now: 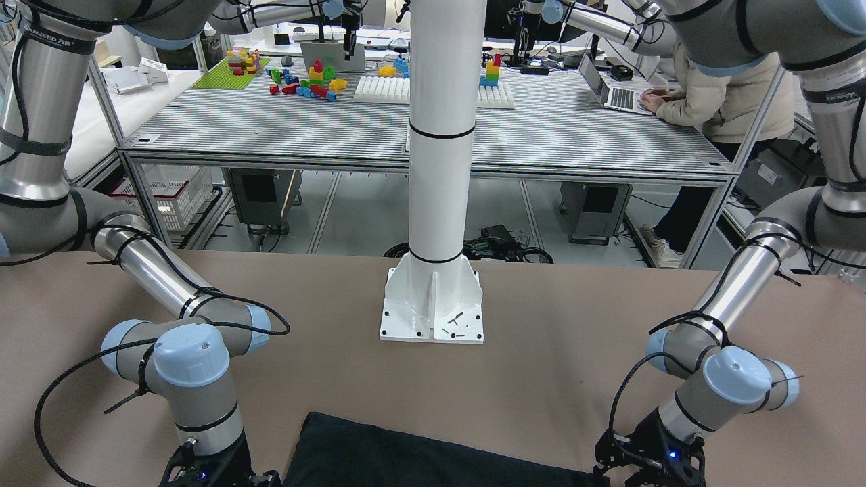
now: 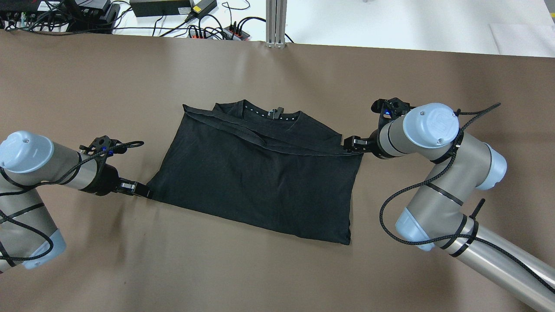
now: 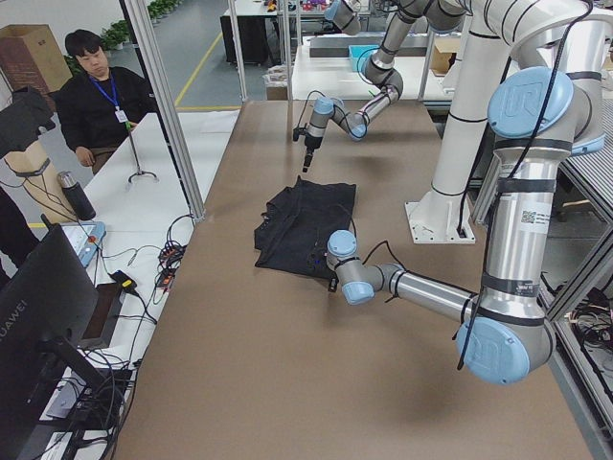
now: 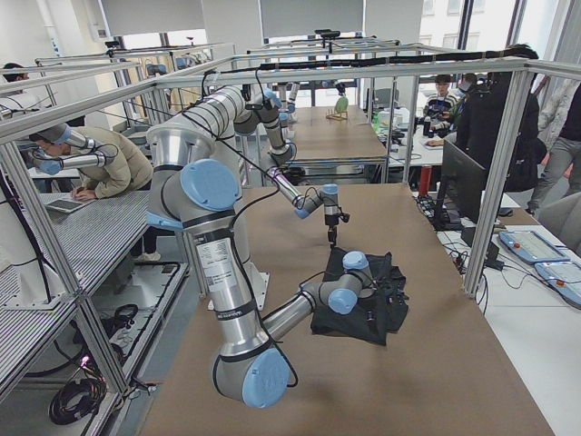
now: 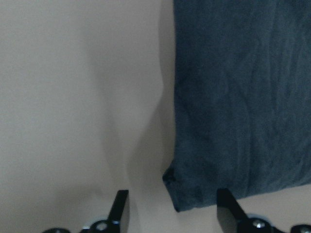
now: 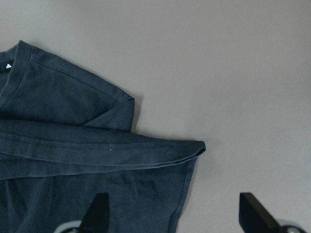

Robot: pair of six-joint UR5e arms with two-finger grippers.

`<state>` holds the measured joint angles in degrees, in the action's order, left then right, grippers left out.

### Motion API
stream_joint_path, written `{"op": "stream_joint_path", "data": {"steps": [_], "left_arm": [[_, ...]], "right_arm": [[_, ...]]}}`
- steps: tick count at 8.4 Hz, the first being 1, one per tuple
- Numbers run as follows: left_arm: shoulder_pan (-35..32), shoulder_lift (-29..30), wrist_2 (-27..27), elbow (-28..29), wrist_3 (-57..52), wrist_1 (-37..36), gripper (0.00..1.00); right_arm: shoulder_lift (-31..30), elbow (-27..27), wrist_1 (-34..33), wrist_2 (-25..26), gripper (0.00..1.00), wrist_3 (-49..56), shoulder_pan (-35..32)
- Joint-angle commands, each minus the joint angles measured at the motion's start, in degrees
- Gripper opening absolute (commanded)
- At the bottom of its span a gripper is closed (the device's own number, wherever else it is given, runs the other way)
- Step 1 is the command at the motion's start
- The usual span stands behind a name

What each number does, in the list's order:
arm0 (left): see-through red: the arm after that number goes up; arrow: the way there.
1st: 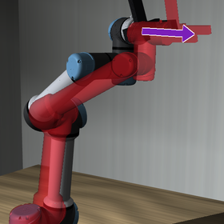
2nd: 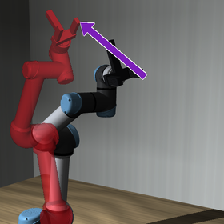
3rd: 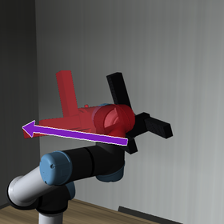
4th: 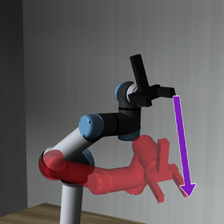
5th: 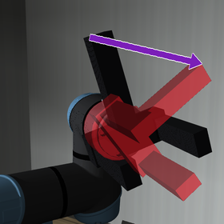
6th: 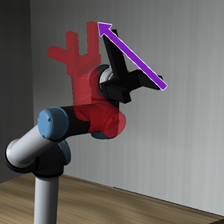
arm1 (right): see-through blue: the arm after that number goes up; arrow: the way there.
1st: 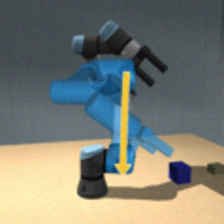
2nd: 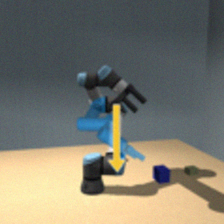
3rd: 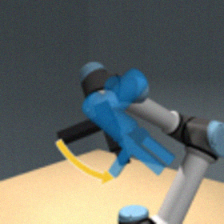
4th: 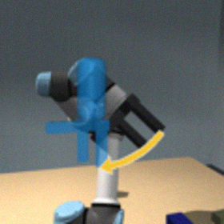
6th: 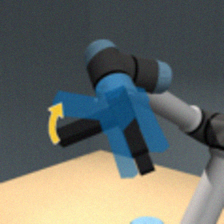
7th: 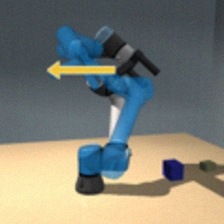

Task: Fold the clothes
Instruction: 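Grasp the folded shirt's side edge with the left gripper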

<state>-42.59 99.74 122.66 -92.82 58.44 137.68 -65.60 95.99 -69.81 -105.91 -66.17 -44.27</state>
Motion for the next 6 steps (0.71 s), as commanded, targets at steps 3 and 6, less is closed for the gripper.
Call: {"op": "stream_joint_path", "data": {"steps": [3, 6], "left_arm": [[1.90, 0.55, -1.11, 0.62, 0.09, 0.04, 0.55], [1.81, 1.07, -0.94, 0.44, 0.18, 0.13, 0.08]], "right_arm": [[-0.14, -0.01, -0.06, 0.71, 0.94, -0.01, 0.50], [-0.14, -0.01, 0.03, 0.80, 0.94, -0.01, 0.68]]}}
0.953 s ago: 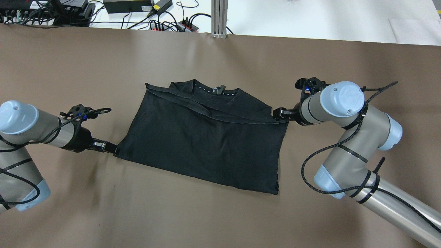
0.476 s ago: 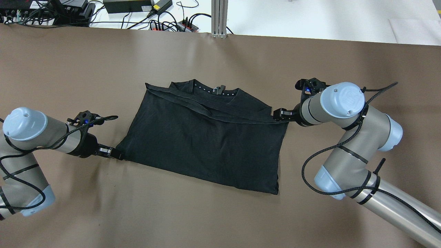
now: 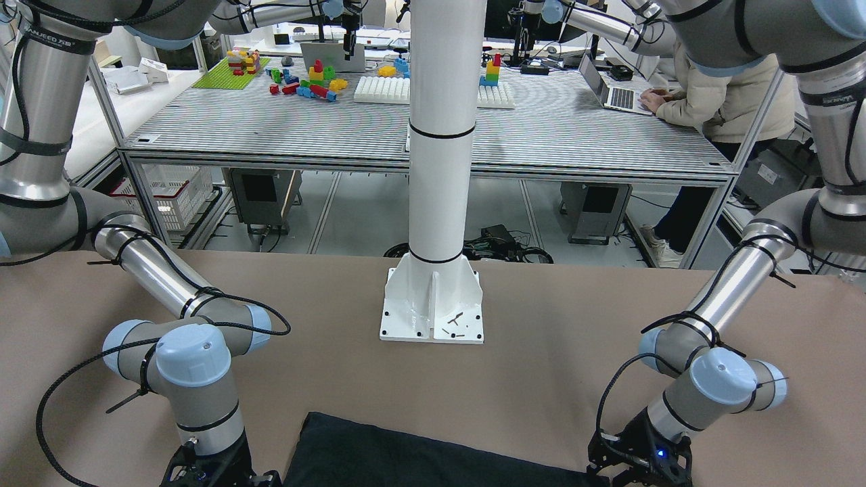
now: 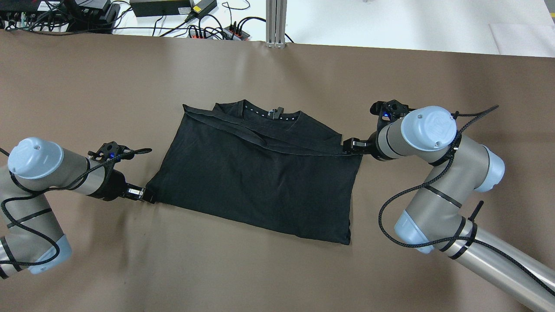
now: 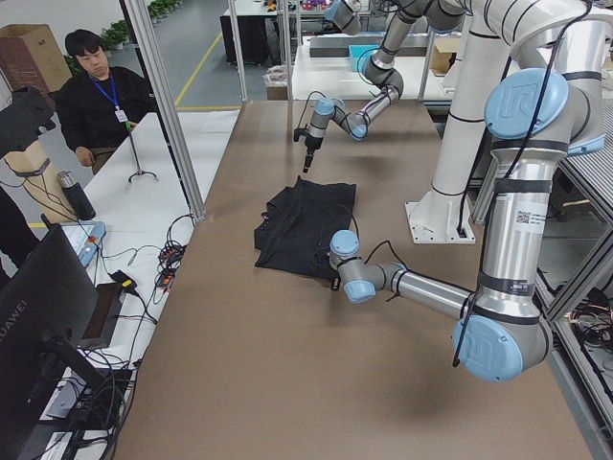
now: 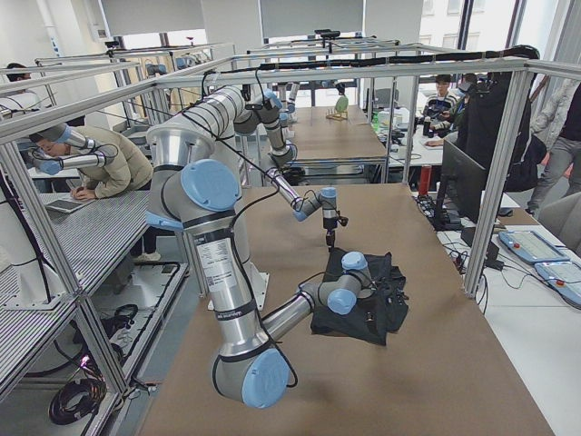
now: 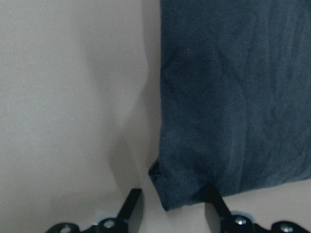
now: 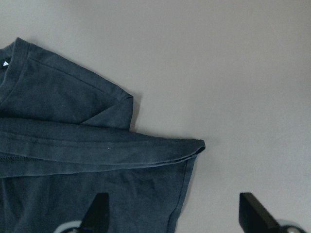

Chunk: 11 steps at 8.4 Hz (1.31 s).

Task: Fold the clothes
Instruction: 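Grasp the folded shirt's side edge with the left gripper, then pull the shirt edge with the left gripper toward the collar side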

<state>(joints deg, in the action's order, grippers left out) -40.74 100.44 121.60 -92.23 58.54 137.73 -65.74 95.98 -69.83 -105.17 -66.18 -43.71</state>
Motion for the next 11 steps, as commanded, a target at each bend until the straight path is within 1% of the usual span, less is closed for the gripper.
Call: {"op": "stream_joint_path", "data": {"steps": [1, 3, 5, 6, 7, 9, 10, 11], "left_arm": [[-0.05, 0.45, 0.13, -0.31, 0.08, 0.09, 0.00], [-0.39, 0.80, 0.13, -0.75, 0.43, 0.09, 0.00], [-3.54, 1.07, -0.13, -0.06, -0.53, -0.44, 0.00], [-5.65, 1.94, -0.05, 1.34, -0.97, -0.70, 0.00], [-8.37, 4.99, -0.05, 5.36, -2.19, -0.62, 0.00], [-13.56, 13.85, 0.04, 16.50, -7.54, -0.79, 0.00], [-14.71, 19.21, -1.44, 22.30, -8.00, -0.79, 0.00], [-14.72, 24.83, -5.89, 27.58, -8.00, -0.88, 0.00]], "right_arm": [[-0.26, 0.09, 0.04, 0.05, 0.94, 0.00, 0.11], [-0.35, 0.26, 0.04, 0.05, 0.94, -0.09, 0.11], [-0.35, 0.26, 0.04, 0.05, 0.94, -0.09, 0.20], [-0.35, 0.26, 0.04, 0.05, 0.94, -0.09, 0.20], [-0.35, 0.26, 0.04, 0.05, 0.94, -0.09, 0.20], [-0.44, 0.17, 0.04, 0.05, 0.94, -0.09, 0.20], [-0.44, 0.26, 0.04, 0.05, 0.94, -0.17, 0.20], [-0.44, 0.17, 0.04, 0.05, 0.94, -0.26, 0.20]]}}
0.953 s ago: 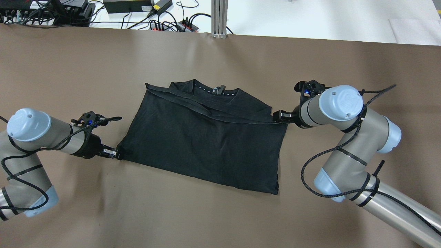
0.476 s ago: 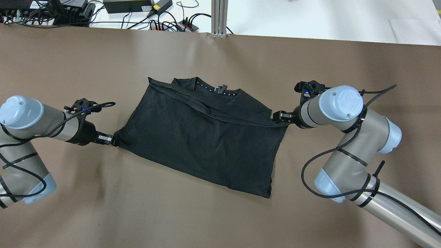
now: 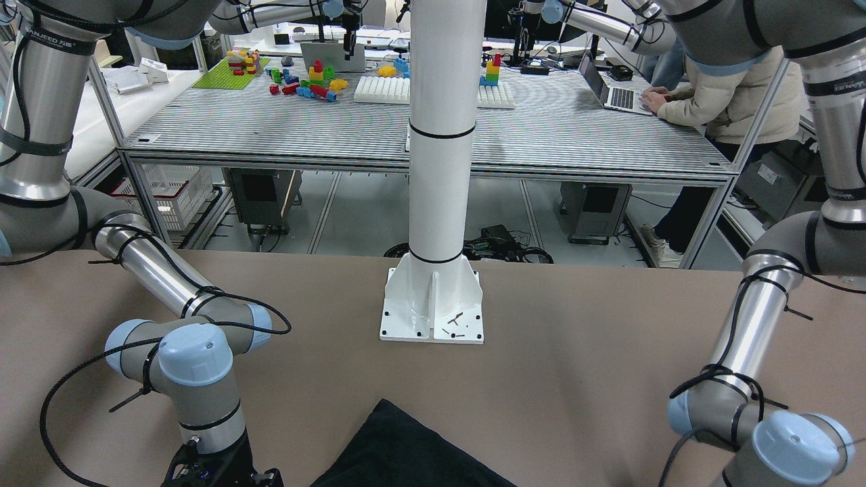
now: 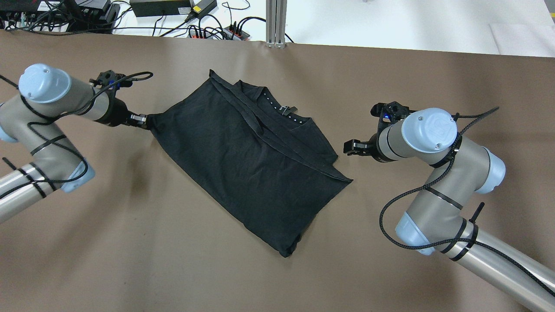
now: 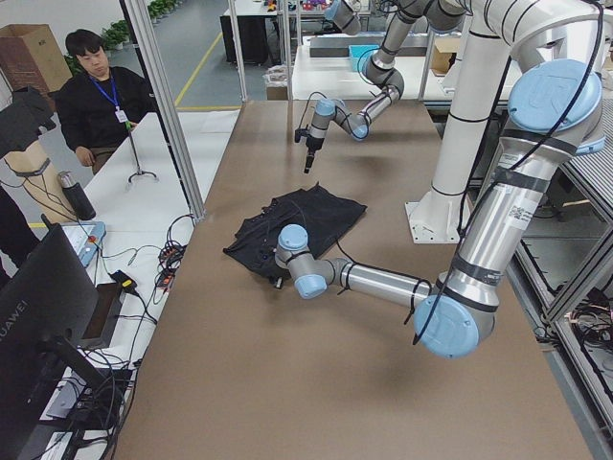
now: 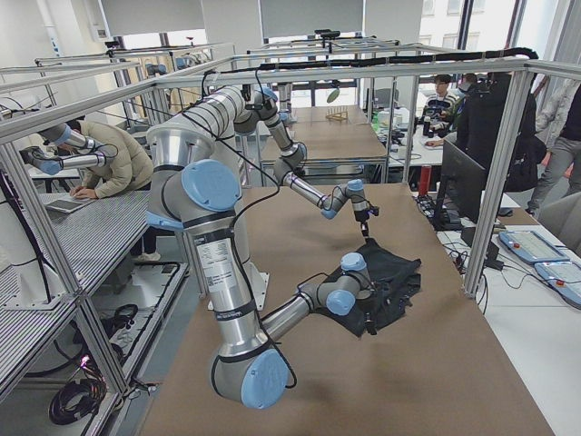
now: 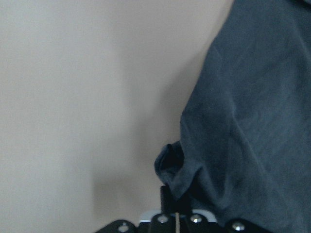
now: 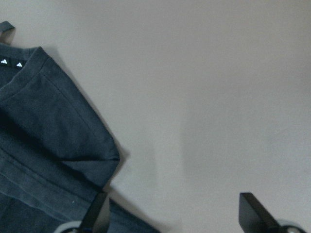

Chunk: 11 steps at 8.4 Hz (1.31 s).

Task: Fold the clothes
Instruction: 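Pull the shirt edge with the left gripper toward the collar side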

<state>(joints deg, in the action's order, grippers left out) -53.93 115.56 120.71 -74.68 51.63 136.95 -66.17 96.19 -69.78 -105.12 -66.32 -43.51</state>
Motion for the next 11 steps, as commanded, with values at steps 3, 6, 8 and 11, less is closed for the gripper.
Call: {"op": "stream_joint_path", "data": {"steps": [3, 6, 8, 11], "left_arm": [[-0.74, 27.74, -13.45, 29.35, -1.53, -3.17, 0.00], [-0.91, 33.33, -15.60, 36.71, -3.45, -3.09, 0.00], [-3.80, 32.46, -15.16, 36.62, -10.29, -3.00, 0.13], [-5.83, 28.06, -14.72, 30.57, -11.29, -2.91, 0.69]], "right_arm": [[0.08, -0.22, 0.00, 0.00, 0.94, 0.05, 0.09], [0.16, -0.22, 0.00, 0.00, 0.94, 0.05, 0.09], [0.25, -0.22, 0.00, 0.09, 0.94, 0.13, 0.26], [1.04, -0.39, 0.00, 0.26, 0.93, -0.82, 1.05]]}}
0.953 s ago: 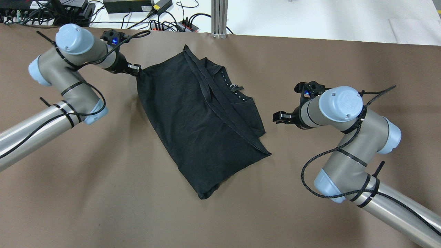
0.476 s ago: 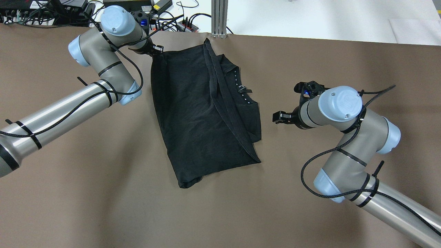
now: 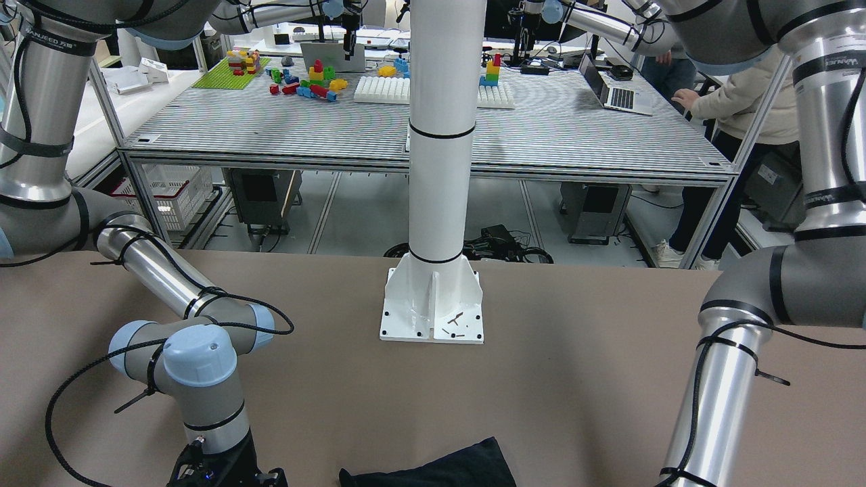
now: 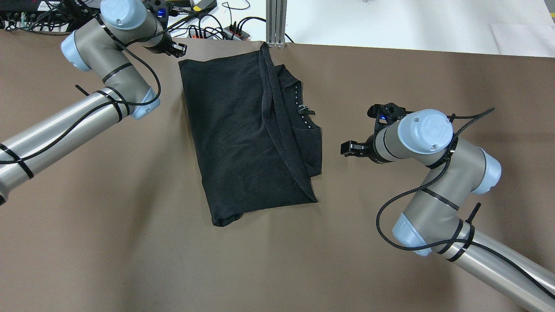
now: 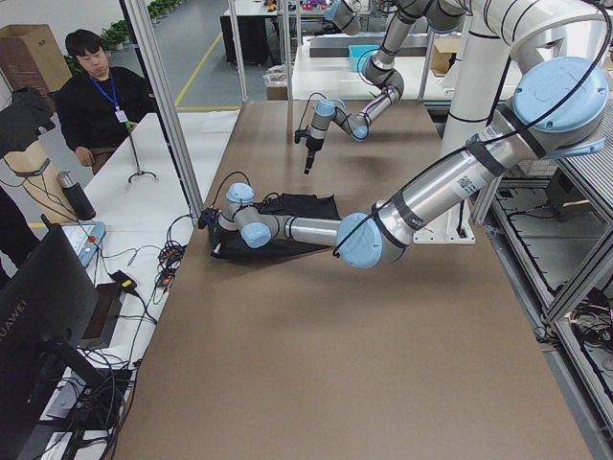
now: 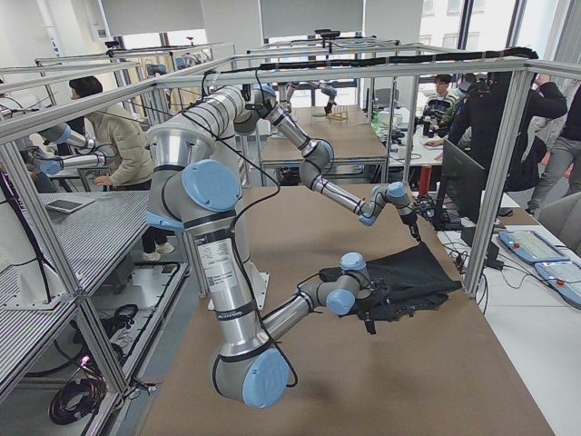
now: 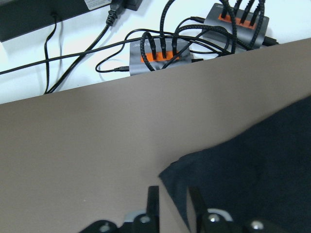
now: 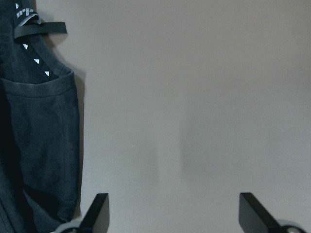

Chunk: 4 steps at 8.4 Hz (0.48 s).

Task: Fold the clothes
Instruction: 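Pull the shirt edge with the left gripper toward the collar side, then move the right gripper to the shirt's lower corner nearest it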

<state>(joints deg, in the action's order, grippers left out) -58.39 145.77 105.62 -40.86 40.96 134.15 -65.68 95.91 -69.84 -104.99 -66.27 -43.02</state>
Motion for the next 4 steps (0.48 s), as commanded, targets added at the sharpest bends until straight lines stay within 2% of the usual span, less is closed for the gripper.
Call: {"op": "stream_joint_path", "data": {"steps": [1, 4], "left_arm": [[-1.46, -2.25, 1.25, -3.35, -0.62, -0.03, 0.69], [-0.67, -6.02, 1.26, -7.74, -0.09, 0.06, 0.69]], "right_arm": [[0.55, -0.11, 0.14, 1.35, 0.92, -3.31, 1.35], [3.52, -1.94, 2.95, 4.34, 0.92, -23.67, 5.12]]}}
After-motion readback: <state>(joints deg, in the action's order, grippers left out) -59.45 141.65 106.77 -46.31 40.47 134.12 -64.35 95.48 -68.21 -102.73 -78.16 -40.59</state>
